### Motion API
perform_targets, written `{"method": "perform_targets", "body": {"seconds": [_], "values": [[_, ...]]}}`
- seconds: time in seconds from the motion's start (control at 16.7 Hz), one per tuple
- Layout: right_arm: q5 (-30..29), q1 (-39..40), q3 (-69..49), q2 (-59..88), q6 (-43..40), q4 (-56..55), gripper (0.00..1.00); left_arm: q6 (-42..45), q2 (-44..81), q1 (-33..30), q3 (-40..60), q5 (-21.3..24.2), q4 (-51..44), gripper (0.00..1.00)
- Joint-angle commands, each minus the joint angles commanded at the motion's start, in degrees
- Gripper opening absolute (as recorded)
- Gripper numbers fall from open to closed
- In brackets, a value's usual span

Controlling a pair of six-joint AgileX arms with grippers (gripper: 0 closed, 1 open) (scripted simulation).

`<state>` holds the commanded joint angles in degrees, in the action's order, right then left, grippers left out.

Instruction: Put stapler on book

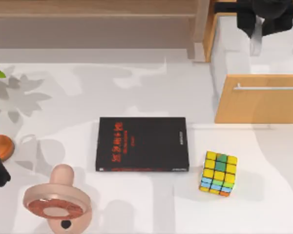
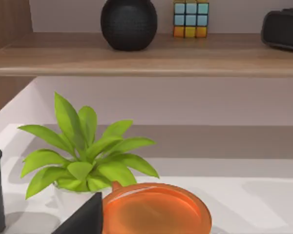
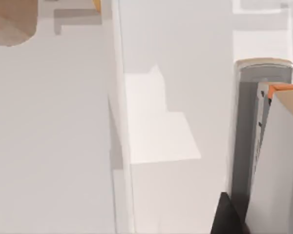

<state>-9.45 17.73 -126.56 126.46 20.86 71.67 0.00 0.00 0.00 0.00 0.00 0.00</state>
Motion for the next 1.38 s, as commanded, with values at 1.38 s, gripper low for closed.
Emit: {"method": "perform_targets", "body": {"seconds": [1.38], "values": [[4.1, 27.0, -2.6, 13.5, 25.5, 4.2, 0.00, 0.0, 0.0, 0.0, 0.0, 0.0, 0.0, 1.00]]}}
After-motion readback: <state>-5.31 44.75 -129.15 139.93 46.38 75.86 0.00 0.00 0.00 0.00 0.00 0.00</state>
